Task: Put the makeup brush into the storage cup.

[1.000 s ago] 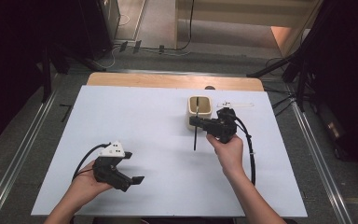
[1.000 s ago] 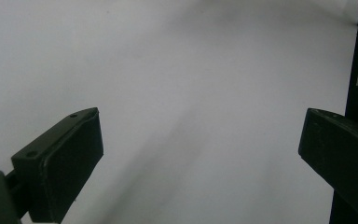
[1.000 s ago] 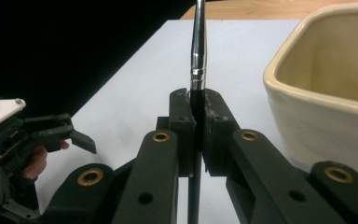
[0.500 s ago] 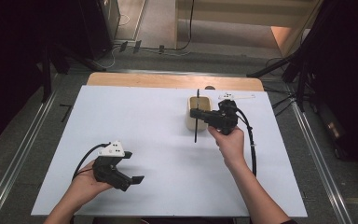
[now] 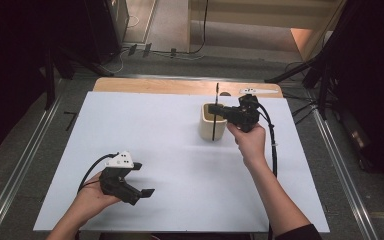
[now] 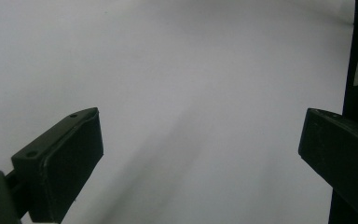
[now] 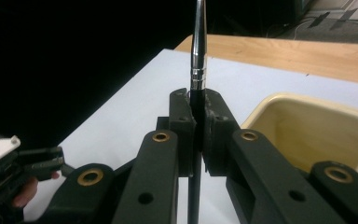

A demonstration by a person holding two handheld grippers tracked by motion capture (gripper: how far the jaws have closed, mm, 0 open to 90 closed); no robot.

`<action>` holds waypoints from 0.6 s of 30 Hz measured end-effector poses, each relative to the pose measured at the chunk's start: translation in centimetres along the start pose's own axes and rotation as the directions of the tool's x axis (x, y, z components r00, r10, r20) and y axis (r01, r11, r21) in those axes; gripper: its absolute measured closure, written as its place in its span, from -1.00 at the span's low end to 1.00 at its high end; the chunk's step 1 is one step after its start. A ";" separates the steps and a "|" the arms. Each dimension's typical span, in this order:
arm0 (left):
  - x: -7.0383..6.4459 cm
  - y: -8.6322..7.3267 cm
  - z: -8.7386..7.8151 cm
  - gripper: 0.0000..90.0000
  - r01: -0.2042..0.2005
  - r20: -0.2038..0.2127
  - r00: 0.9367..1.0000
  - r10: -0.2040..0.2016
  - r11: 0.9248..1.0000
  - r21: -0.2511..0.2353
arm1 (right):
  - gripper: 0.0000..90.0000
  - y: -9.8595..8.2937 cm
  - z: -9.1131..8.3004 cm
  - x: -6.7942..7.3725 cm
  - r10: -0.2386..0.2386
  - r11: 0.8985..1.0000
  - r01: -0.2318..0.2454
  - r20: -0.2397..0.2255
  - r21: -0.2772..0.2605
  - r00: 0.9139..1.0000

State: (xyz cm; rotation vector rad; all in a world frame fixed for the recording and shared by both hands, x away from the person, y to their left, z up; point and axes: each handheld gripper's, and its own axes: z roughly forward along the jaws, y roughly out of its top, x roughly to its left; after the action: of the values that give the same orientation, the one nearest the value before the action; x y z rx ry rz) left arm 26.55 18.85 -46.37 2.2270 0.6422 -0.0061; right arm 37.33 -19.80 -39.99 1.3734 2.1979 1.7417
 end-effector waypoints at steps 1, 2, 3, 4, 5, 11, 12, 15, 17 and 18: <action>0.0 0.0 0.0 -1.00 -0.002 0.001 1.000 0.002 1.000 0.002 | 0.91 0.2 0.0 -0.1 0.003 1.000 -0.003 -0.004 -0.001 1.000; 0.0 0.0 0.0 -1.00 -0.002 0.002 1.000 0.002 1.000 -0.001 | 0.91 0.5 -0.1 -0.2 0.005 1.000 -0.005 0.000 -0.002 1.000; -0.1 0.0 0.0 -1.00 -0.005 0.003 1.000 0.005 1.000 0.000 | 0.91 0.6 -0.2 -0.2 0.005 1.000 -0.005 0.000 -0.001 1.000; -0.1 0.0 0.1 -1.00 -0.007 0.002 1.000 0.007 1.000 -0.002 | 0.91 0.9 -0.3 -0.3 0.001 1.000 -0.001 0.004 -0.005 1.000; -0.1 0.1 0.0 -1.00 -0.010 0.003 1.000 0.010 1.000 0.002 | 0.91 1.2 -0.4 -0.2 -0.002 1.000 0.002 0.006 -0.010 1.000; -0.1 0.0 0.0 -1.00 -0.007 0.006 1.000 0.007 1.000 -0.006 | 0.91 2.4 -0.8 0.0 -0.022 0.999 0.023 0.032 -0.027 0.999; -0.1 0.0 0.0 -1.00 -0.003 0.006 1.000 0.003 1.000 -0.006 | 0.91 2.7 -0.8 0.0 -0.021 0.999 0.022 0.034 -0.031 0.999; -0.1 0.0 0.0 -1.00 -0.009 0.007 1.000 0.009 1.000 -0.004 | 0.91 3.0 -0.8 0.0 -0.027 0.998 0.030 0.045 -0.053 0.999; -0.1 0.0 -0.1 -1.00 -0.009 0.004 1.000 0.009 1.000 0.003 | 0.91 3.2 -0.8 0.1 -0.032 0.997 0.036 0.058 -0.071 0.998; -0.1 0.0 -0.1 -1.00 -0.009 0.003 1.000 0.009 1.000 0.003 | 0.91 3.3 -0.8 0.1 -0.040 0.996 0.045 0.067 -0.077 0.997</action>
State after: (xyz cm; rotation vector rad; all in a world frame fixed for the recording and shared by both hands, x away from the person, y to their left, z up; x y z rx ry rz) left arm 26.44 18.82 -46.28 2.2318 0.6311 -0.0061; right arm 38.89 -20.34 -37.02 1.3372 2.0855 1.7235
